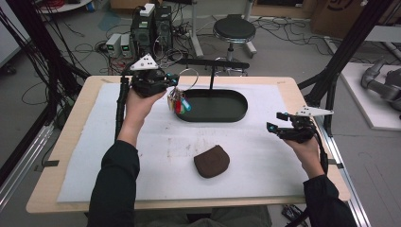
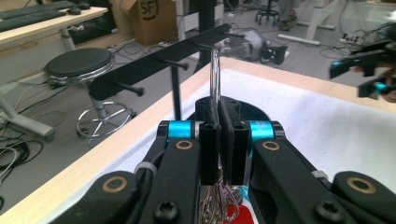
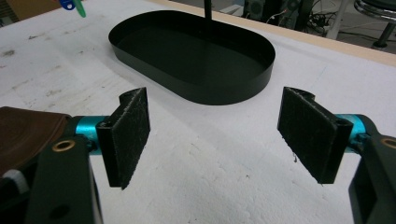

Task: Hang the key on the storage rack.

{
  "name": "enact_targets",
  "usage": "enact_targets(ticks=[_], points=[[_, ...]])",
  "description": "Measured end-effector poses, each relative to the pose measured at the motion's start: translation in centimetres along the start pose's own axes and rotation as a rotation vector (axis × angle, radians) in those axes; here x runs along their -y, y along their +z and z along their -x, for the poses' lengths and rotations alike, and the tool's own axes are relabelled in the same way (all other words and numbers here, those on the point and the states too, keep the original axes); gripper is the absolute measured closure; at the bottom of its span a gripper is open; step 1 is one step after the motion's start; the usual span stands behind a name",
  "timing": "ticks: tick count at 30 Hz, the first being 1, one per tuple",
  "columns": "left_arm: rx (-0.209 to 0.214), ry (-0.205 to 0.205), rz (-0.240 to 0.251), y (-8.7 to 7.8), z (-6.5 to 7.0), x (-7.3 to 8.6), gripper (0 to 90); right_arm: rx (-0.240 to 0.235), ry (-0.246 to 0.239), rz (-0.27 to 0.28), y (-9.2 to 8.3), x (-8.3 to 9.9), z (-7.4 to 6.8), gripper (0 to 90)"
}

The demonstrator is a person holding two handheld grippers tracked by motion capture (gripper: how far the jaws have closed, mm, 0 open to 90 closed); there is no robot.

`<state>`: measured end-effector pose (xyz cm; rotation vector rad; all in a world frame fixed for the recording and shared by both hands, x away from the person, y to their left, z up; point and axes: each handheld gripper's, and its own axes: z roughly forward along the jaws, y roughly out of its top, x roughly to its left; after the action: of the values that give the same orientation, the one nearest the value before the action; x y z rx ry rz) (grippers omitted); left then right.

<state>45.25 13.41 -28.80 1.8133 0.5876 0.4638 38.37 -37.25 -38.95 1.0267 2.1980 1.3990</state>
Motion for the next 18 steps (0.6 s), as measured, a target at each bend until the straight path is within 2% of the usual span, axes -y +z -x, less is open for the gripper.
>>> enact_targets(ticks=[7, 11, 18], points=[[-0.020, -0.027, 0.026, 1.1, -1.1, 0.3, 86.6, 0.000, -0.002, 0.003, 0.0, 0.0, 0.1, 26.0], [-0.030, -0.045, 0.017, 1.6, -1.7, 0.6, 86.6, -0.001, -0.001, 0.003, 0.0, 0.0, 0.1, 26.0], [-0.047, -0.045, 0.001, 2.4, -2.3, 0.4, 86.6, -0.001, -0.001, 0.002, 0.1, 0.0, 0.1, 26.0]])
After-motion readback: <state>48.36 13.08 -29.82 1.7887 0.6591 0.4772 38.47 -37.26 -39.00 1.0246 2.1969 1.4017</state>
